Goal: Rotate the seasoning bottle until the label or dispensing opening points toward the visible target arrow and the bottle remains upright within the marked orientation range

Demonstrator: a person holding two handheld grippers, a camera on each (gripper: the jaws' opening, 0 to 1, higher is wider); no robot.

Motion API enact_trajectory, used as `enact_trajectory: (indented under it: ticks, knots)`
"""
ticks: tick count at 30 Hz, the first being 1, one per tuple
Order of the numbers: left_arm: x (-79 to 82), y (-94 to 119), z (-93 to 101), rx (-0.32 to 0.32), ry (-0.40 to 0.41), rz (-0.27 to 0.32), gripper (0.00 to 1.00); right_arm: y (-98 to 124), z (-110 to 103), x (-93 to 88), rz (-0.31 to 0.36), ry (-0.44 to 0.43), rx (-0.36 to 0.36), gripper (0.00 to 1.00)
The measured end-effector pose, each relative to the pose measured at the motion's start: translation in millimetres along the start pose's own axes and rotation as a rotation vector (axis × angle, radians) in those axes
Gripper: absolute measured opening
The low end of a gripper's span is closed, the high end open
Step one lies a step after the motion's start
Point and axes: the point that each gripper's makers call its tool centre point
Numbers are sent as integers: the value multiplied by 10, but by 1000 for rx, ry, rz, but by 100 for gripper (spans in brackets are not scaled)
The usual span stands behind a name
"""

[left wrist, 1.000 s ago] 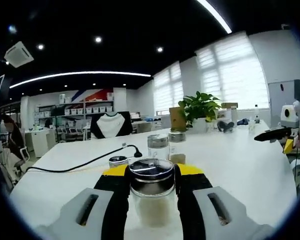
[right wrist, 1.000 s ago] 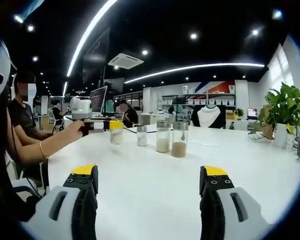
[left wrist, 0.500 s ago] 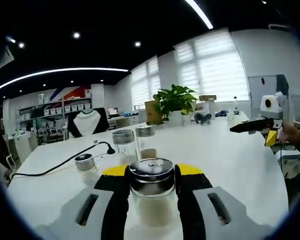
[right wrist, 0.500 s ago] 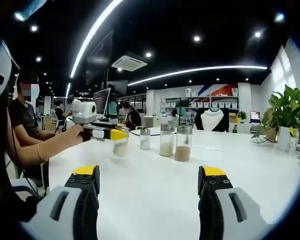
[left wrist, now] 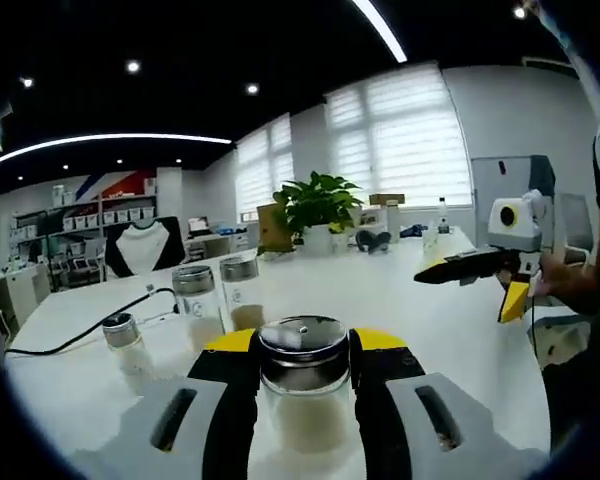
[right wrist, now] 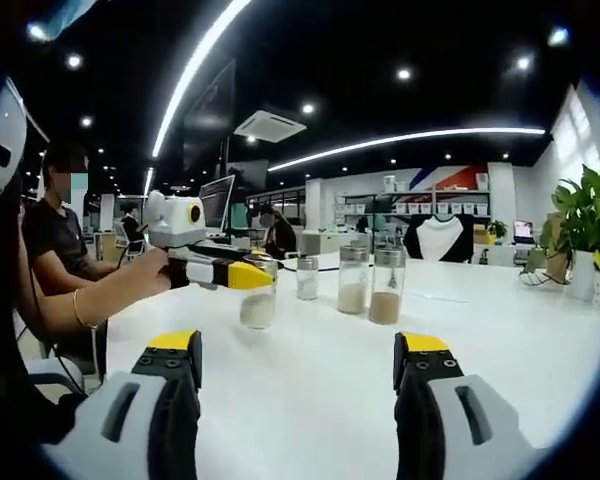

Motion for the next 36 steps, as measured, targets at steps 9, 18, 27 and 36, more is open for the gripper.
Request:
enact_trajectory:
  ticks: [9,18,27,36]
  knots:
    - [25,-84,176,-52,-16,4,37,-46,-78,3,-4,17,35,74]
    - [181,-59,364,-88,-34,38,37,-161,-126,4,-3,28,61,72]
    - [265,-79,583,-131,-76,31,37,-243,-201,23,6,37,91,68]
    - [307,-82,793,-164,-118,27,37,-303,-226,42,17,43,111,59]
Point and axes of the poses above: the point that each gripper's makers call its tool centre point, and the gripper's own axes: y roughly backward along the fingers, z roughly to its right, x roughly out of its top, and after that the axes turned 14 degrees about -z, right-handed
